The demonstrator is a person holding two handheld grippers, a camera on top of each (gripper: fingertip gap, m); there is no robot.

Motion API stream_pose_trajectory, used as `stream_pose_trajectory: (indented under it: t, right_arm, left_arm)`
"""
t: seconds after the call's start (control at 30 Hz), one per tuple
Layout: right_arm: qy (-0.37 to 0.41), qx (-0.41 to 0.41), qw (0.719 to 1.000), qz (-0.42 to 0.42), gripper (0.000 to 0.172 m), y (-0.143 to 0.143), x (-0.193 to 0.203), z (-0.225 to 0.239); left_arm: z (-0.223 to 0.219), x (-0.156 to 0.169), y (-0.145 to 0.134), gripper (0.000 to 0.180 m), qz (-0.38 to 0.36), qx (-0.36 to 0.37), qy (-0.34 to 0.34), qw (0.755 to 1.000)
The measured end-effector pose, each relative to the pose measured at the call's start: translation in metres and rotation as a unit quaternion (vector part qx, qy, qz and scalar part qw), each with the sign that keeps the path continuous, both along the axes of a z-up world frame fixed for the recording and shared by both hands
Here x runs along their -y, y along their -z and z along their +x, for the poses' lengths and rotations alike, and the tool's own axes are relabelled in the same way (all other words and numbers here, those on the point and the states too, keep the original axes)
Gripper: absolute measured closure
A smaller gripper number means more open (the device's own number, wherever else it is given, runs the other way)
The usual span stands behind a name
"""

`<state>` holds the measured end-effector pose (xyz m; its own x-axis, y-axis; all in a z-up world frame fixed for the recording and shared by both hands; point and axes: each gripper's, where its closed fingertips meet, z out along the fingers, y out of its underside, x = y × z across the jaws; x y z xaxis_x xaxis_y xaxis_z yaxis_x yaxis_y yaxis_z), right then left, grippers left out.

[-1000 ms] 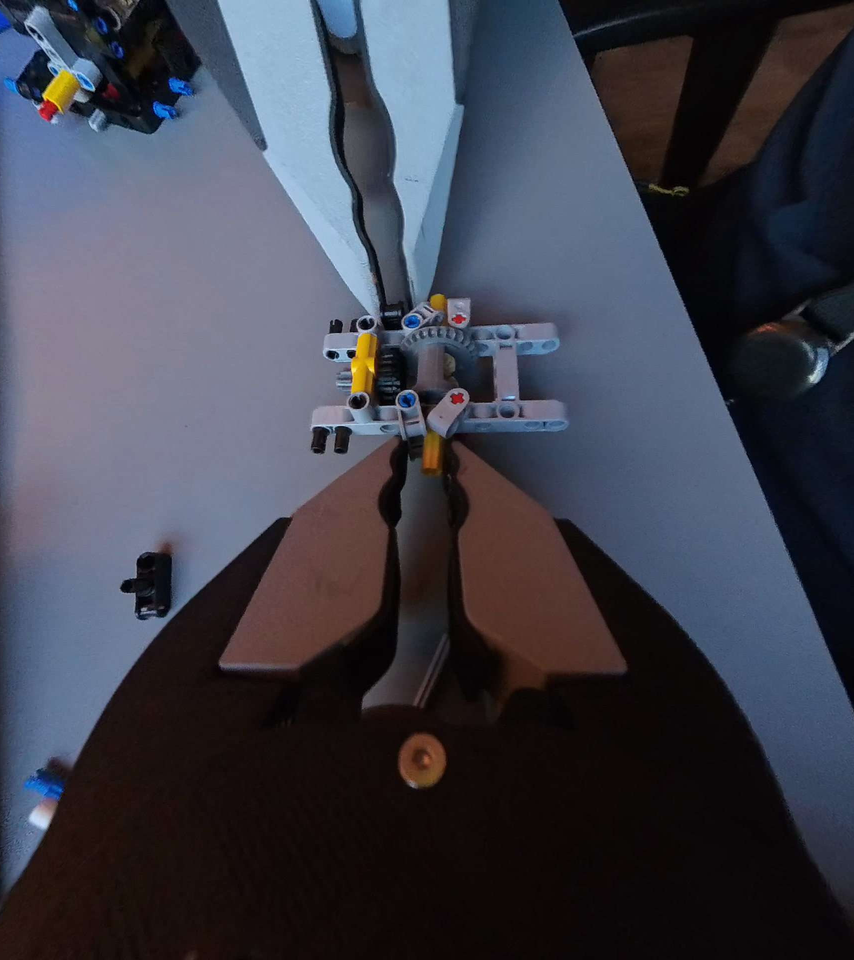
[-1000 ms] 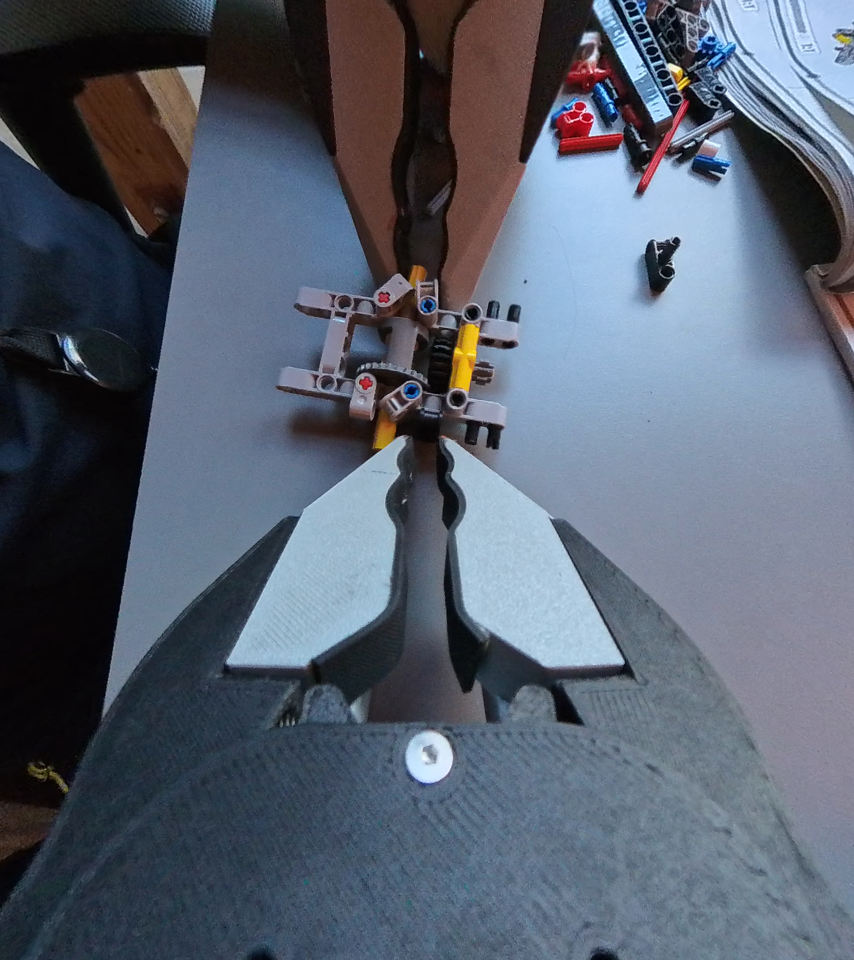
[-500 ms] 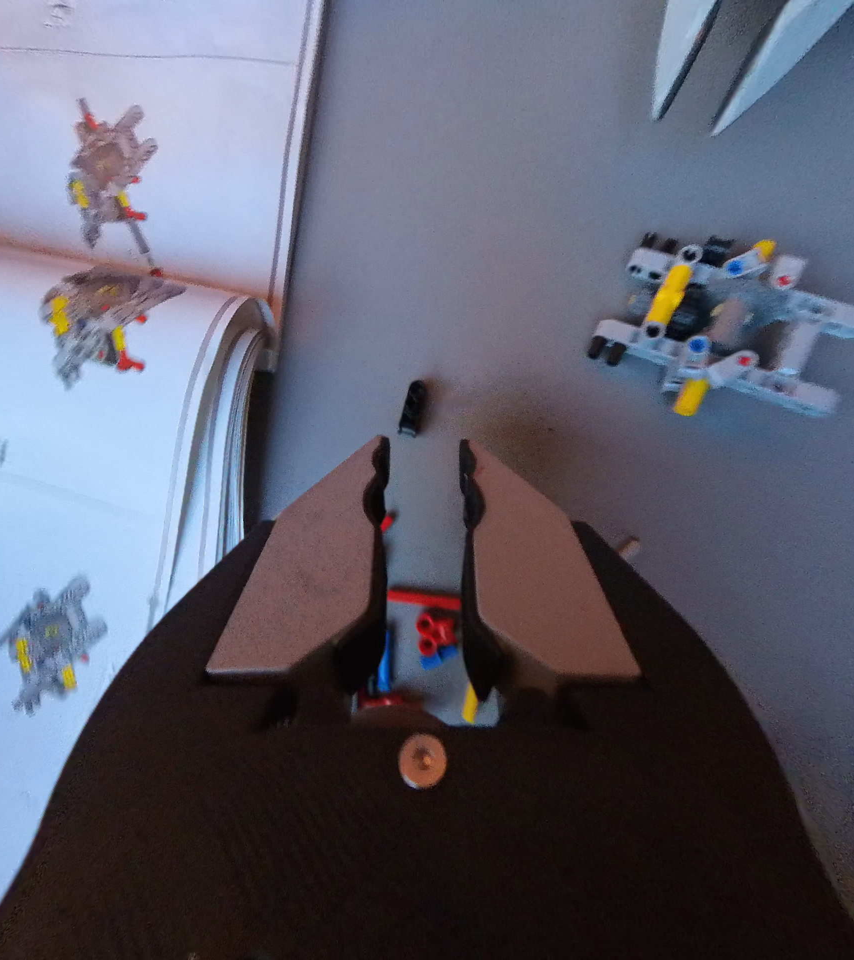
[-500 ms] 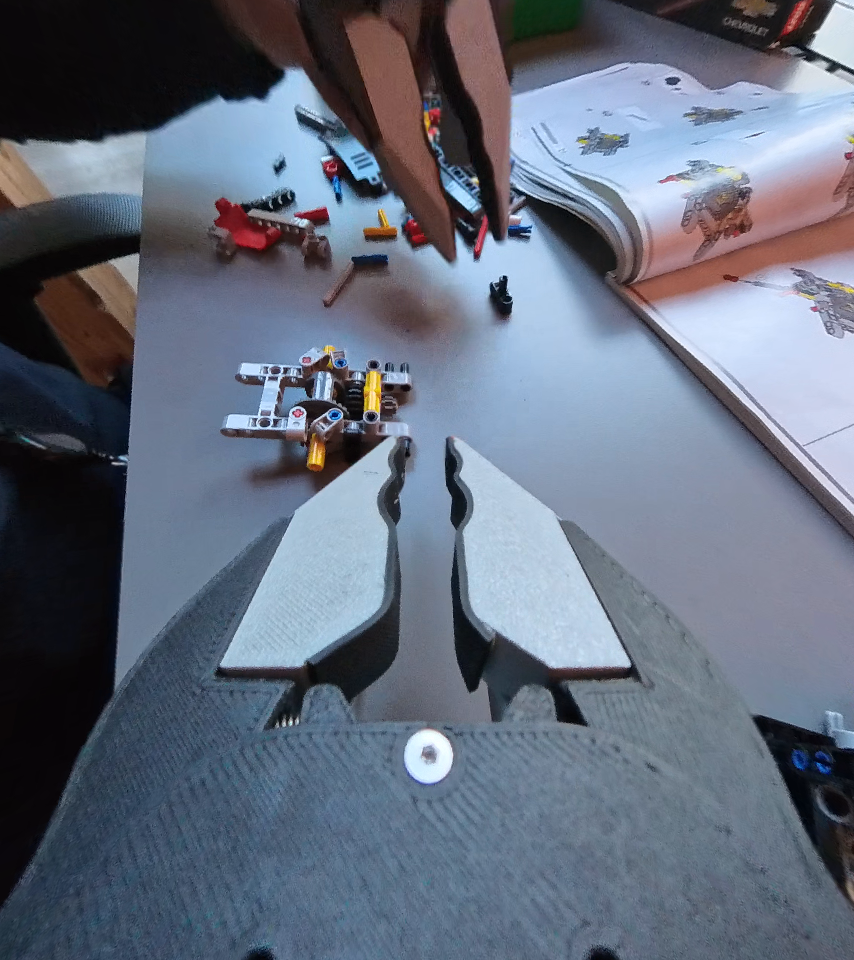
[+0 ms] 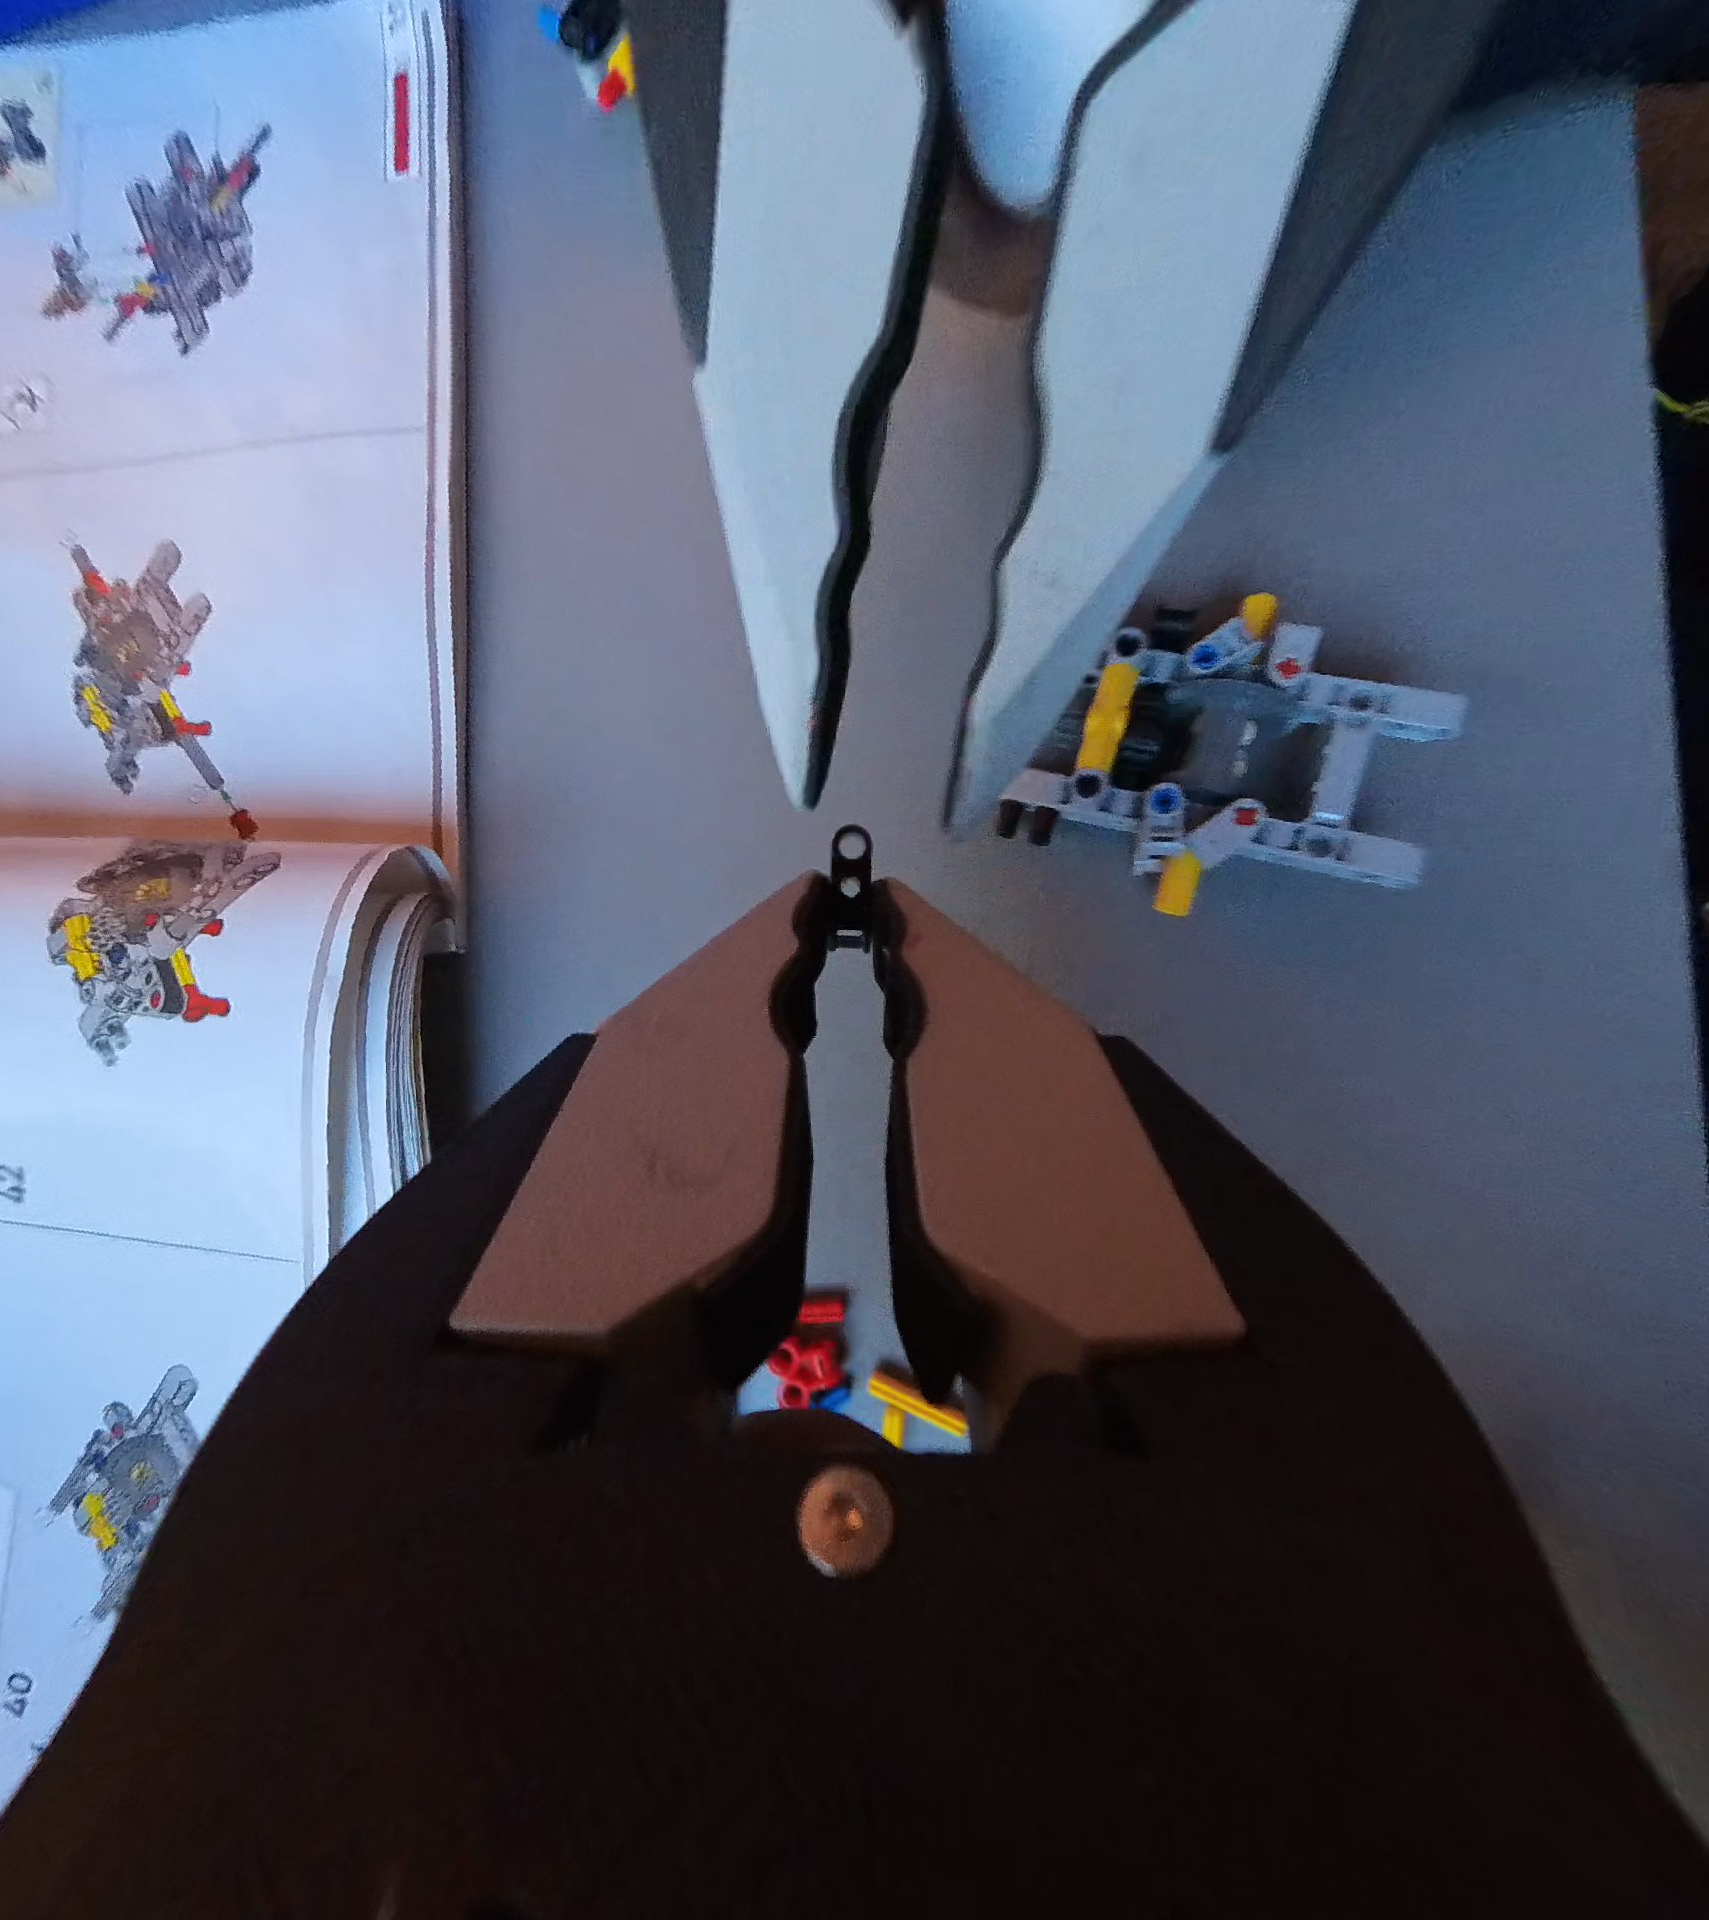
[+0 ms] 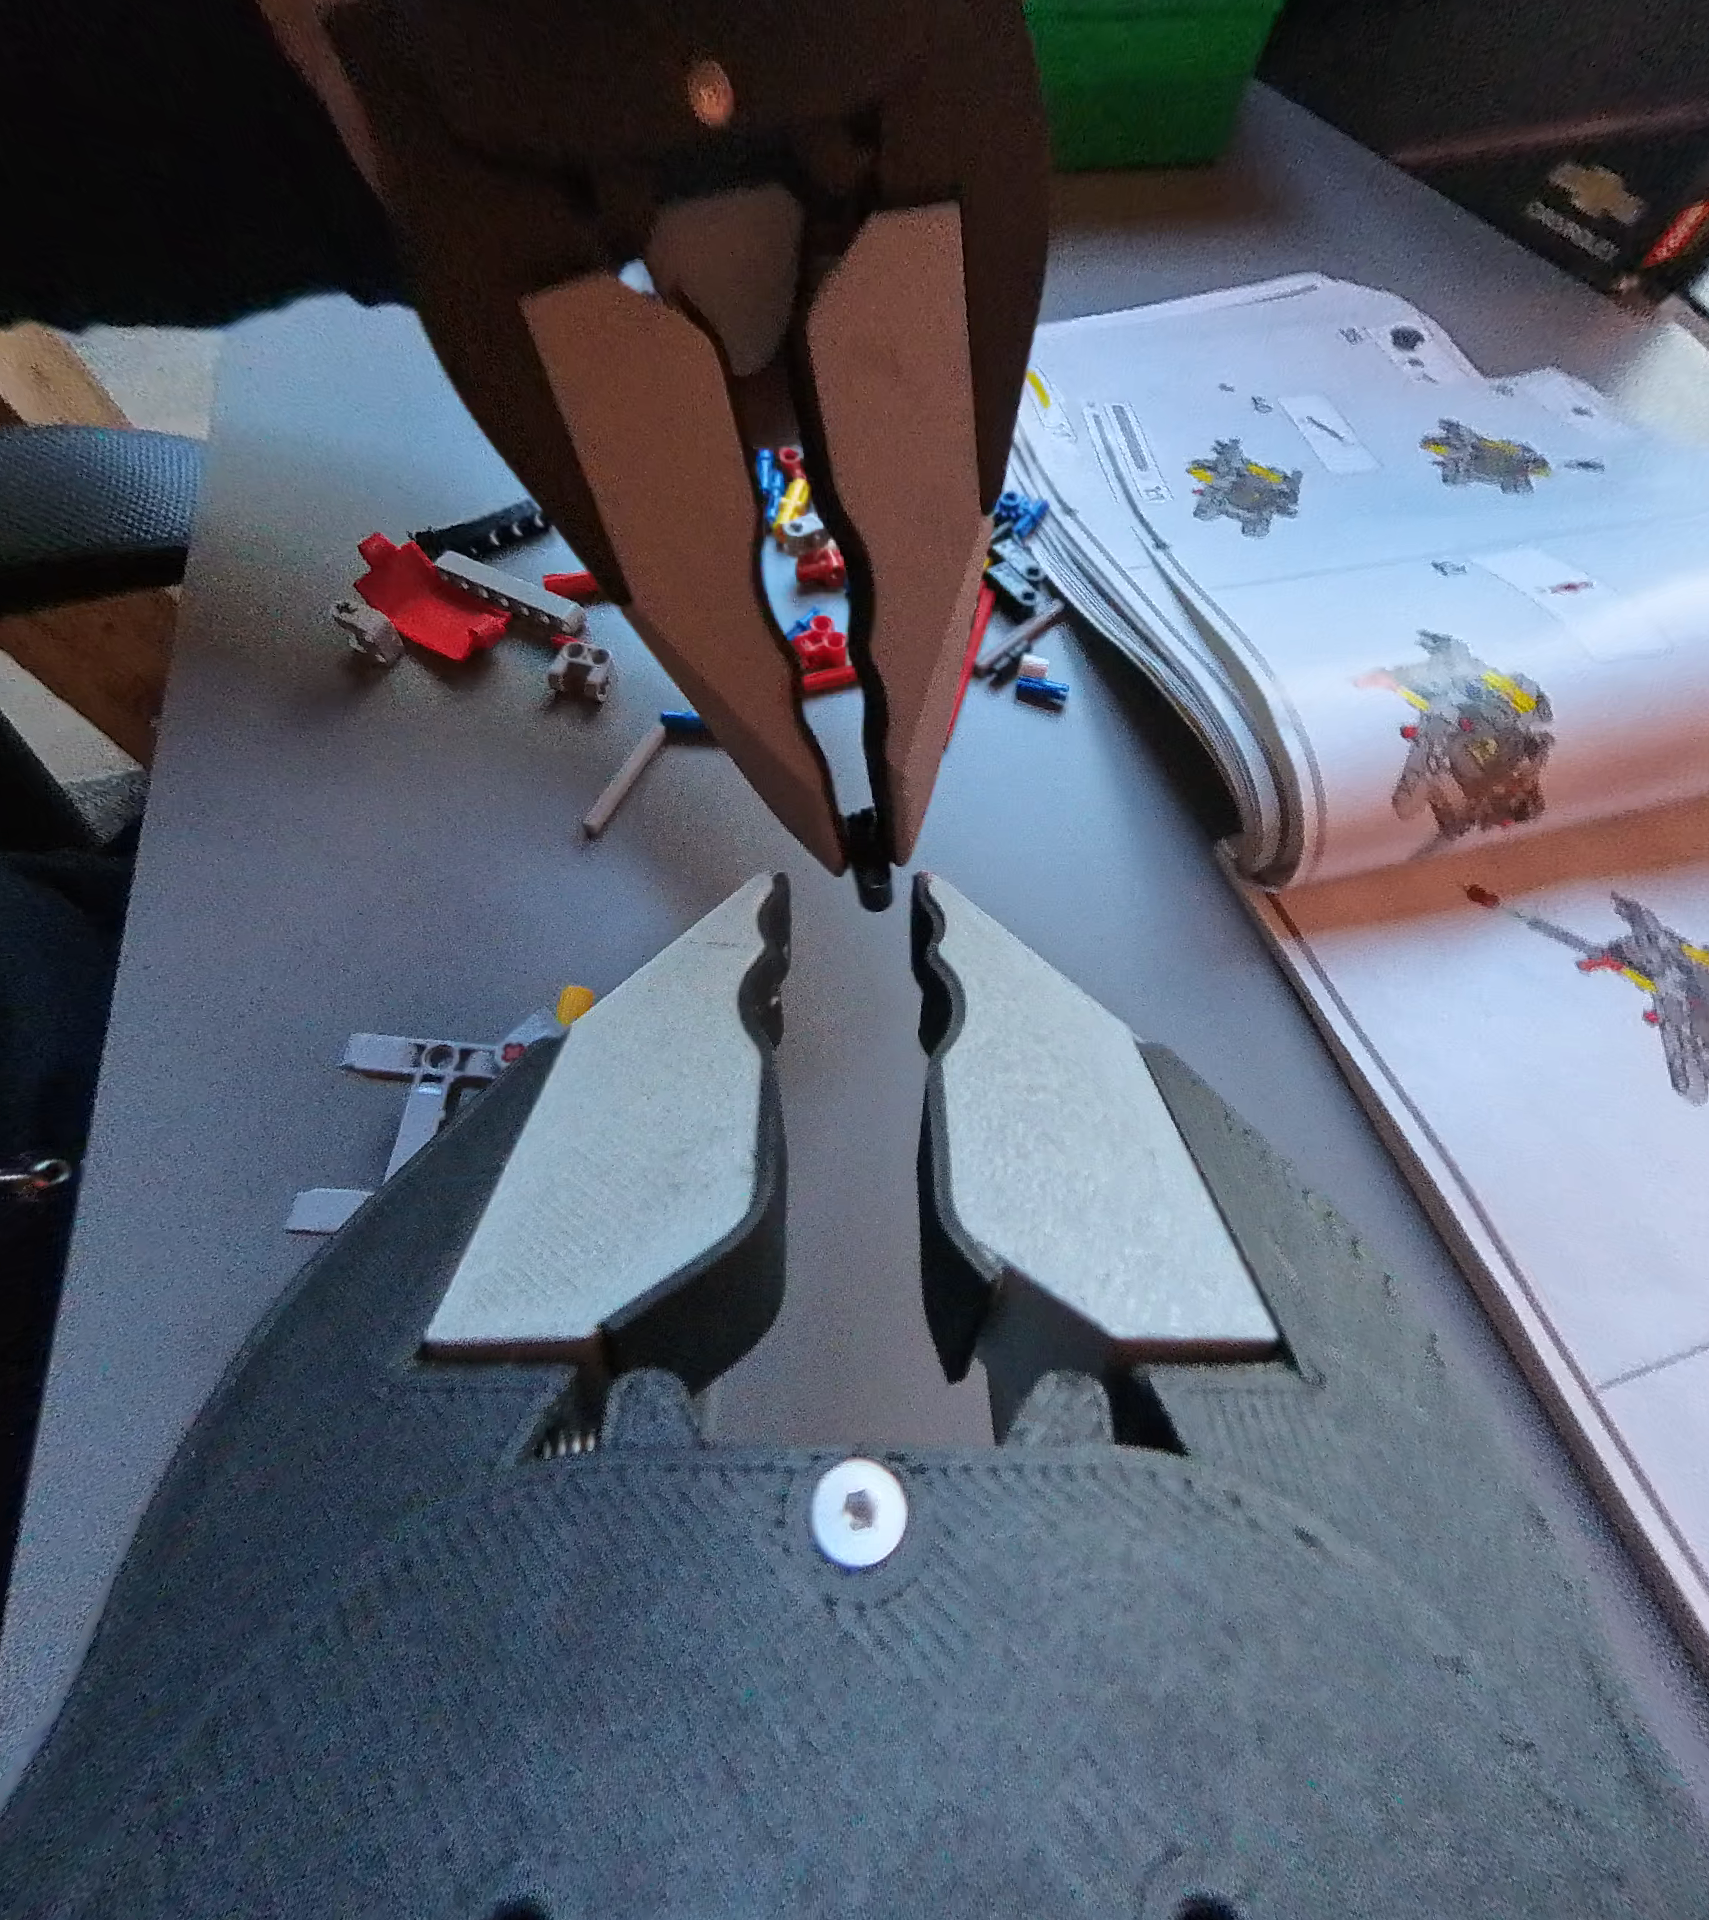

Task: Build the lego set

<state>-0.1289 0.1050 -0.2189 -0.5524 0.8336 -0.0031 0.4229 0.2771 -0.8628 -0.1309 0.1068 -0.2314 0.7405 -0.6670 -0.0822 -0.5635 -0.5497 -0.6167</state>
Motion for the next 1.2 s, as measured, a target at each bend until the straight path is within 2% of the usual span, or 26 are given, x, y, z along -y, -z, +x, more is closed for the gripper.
stream_pose_trajectory:
  t: [0.13,0.23,0.27,0.3,0.33,0.5,0.63,0.73,0.83,0.93,1.03,1.13,1.2]
  right_arm:
    - [-0.021,-0.035,0.999,0.005,0.169,-0.008,0.015,0.002]
    - [-0.031,-0.037,0.999,0.005,0.165,-0.008,0.024,0.005]
    - [-0.032,-0.037,0.999,0.001,0.157,-0.009,0.026,0.006]
    - [-0.035,-0.038,0.999,-0.006,0.156,-0.011,0.029,0.007]
    - [-0.031,-0.041,0.999,-0.006,0.163,-0.013,0.029,0.008]
    - [-0.032,-0.049,0.998,0.002,0.167,-0.017,0.033,0.014]
    - [-0.037,-0.032,0.995,-0.088,0.167,-0.025,0.033,0.019]
    - [-0.032,-0.048,0.985,-0.161,0.167,-0.038,0.025,0.023]
    - [-0.056,-0.038,0.966,-0.25,0.168,-0.05,0.023,0.031]
    - [-0.058,-0.027,0.953,-0.297,0.168,-0.051,0.019,0.031]
    - [-0.061,-0.039,0.949,-0.307,0.168,-0.051,0.019,0.03]
    - [-0.077,-0.063,0.942,-0.321,0.168,-0.059,0.022,0.034]
    - [-0.074,-0.061,0.942,-0.322,0.168,-0.057,0.022,0.033]
  left_arm:
    - [0.008,0.016,-0.012,0.176,0.009,0.001,0.006,1.0]
    - [0.013,0.021,-0.018,0.176,0.011,0.006,0.01,1.0]
    - [0.014,0.022,-0.02,0.176,0.014,0.004,0.011,1.0]
    - [0.016,0.023,-0.023,0.176,0.016,0.005,0.014,1.0]
    - [0.017,0.024,-0.024,0.176,0.017,0.005,0.015,1.0]
    - [0.023,0.029,-0.031,0.175,0.028,0.017,0.011,0.999]
    - [0.024,0.033,-0.035,0.17,0.046,0.052,-0.013,0.998]
    - [0.02,0.041,-0.026,0.164,0.031,0.069,-0.036,0.996]
    - [0.023,0.042,-0.021,0.161,0.027,0.116,-0.061,0.991]
    - [0.028,0.034,-0.03,0.159,0.06,0.172,-0.082,0.98]
    - [0.031,0.023,-0.048,0.156,0.103,0.233,-0.102,0.961]
    - [0.037,0.02,-0.063,0.16,0.112,0.312,-0.1,0.938]
    - [0.039,0.02,-0.069,0.168,0.118,0.338,-0.097,0.928]
